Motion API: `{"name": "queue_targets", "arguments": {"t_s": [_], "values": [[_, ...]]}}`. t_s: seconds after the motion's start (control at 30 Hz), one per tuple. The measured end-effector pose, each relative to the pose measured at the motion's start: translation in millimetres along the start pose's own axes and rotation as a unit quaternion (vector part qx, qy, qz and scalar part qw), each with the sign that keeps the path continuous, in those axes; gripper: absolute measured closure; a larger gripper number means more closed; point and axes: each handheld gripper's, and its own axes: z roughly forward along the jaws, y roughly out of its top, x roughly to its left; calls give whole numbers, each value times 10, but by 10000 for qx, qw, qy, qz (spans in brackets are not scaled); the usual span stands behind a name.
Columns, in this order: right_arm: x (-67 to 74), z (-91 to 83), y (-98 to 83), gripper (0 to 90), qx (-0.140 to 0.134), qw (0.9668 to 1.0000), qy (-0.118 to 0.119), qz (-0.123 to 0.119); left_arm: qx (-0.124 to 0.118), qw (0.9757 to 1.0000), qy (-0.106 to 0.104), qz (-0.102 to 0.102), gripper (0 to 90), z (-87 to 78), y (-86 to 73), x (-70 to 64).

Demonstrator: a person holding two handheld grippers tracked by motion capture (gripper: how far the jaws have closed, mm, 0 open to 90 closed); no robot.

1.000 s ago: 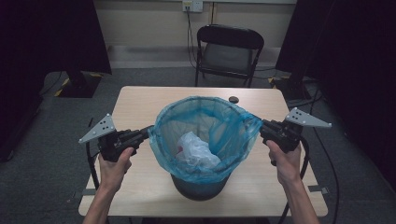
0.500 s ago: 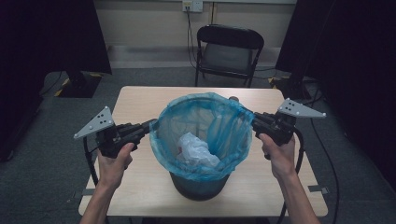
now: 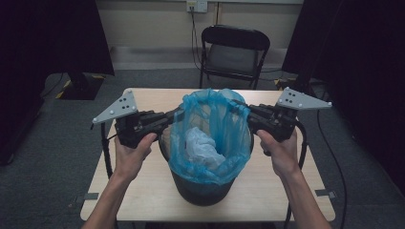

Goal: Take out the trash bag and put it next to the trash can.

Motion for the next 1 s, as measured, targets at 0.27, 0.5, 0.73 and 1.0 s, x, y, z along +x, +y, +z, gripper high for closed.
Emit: {"name": "queue_targets", "arguments": {"t_s": [0.27,0.5,0.73,1.0], "values": [[271,84,192,652,-16,9983,522,-258,-129,9989,-427,173,899,212,309,-190],[396,256,224,381,176,9966,756,-292,-174,9966,-790,147,886,373,470,-283],[453,386,231,732,307,9931,1012,-512,-108,9960,-879,121,746,433,463,-322],[386,320,308,900,327,9958,726,-450,-253,9975,-654,-76,329,270,344,-178]]}}
